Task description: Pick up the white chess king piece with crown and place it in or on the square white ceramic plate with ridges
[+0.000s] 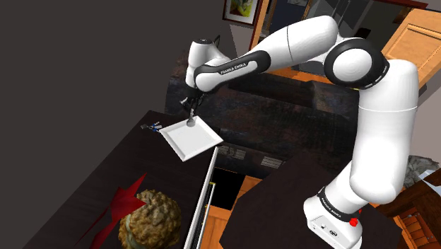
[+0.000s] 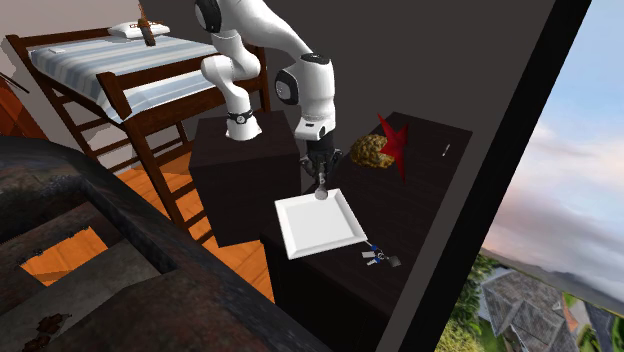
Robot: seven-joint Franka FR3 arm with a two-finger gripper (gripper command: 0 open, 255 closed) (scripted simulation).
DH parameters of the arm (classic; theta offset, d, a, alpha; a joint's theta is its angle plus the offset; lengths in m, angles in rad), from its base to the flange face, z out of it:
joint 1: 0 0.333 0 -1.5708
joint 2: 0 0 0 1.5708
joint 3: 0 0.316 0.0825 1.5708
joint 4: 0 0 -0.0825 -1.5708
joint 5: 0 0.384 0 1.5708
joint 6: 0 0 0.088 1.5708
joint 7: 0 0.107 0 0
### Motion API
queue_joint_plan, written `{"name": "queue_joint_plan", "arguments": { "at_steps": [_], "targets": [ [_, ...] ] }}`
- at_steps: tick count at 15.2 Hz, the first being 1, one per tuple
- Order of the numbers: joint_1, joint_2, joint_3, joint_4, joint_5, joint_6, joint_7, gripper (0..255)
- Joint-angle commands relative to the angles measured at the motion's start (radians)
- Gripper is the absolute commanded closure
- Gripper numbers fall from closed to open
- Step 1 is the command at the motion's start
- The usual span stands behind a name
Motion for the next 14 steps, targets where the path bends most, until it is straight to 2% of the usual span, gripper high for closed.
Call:
{"name": "queue_joint_plan", "arguments": {
  "at_steps": [1,14],
  "targets": [
    [-0.016,0.013,-0.004,0.010,0.002,0.004,-0.025,255],
    [0.001,0.113,-0.030,-0.017,-0.034,0.129,-0.002,255]
  ]
}}
